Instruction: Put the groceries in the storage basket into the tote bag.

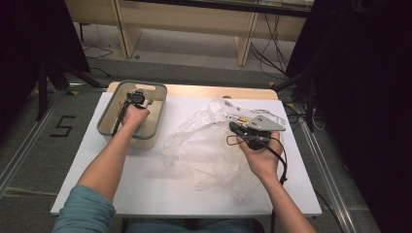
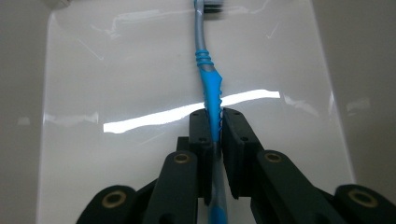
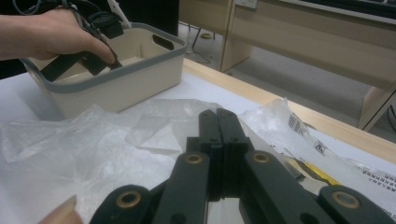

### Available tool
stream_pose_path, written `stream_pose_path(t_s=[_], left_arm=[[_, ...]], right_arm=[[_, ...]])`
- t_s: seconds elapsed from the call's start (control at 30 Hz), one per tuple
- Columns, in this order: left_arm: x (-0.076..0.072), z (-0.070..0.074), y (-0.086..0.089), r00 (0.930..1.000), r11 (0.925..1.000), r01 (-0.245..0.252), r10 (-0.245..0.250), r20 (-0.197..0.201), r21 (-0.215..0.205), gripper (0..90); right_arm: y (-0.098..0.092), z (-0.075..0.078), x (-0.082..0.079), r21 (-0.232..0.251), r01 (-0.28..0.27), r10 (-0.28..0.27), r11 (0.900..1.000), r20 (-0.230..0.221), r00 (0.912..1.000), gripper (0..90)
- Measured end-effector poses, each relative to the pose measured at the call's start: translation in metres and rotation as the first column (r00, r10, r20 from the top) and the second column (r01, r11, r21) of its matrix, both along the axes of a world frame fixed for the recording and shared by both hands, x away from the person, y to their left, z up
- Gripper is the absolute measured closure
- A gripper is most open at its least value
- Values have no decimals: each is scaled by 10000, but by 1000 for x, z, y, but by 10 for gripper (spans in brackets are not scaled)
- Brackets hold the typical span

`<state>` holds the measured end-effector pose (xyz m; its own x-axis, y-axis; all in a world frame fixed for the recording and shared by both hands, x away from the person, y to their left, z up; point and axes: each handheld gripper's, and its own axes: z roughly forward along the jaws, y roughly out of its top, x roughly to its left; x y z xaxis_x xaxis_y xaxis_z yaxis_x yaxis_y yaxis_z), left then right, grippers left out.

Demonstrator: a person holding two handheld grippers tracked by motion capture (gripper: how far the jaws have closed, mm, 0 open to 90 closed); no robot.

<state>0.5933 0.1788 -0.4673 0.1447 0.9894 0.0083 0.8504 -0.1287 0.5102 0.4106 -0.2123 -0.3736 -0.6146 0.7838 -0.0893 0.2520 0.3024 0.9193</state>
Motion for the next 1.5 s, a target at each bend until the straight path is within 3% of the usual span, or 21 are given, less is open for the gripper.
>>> stream_pose_path(t_s=[0.43, 1.03, 1.2, 1.5], left_arm=[[-1, 1, 1, 9999, 9997, -115, 114, -45, -204, 823], [-1, 1, 3, 9999, 9996, 106, -108, -92, -256, 817], [-2, 1, 2, 9995, 9992, 261, -266, -174, -293, 726], [-5, 1, -1, 9996, 9996, 261, -262, -144, -107, 691]], right_arm=[[0, 0, 0, 9, 18, -18, 10000, -1, 10000, 900], [0, -1, 0, 0, -7, 7, 10000, 12, 10000, 900], [1, -1, 0, -1, 2, -2, 10000, 14, 10000, 900], [0, -1, 0, 3, 11, -11, 10000, -15, 10000, 900]])
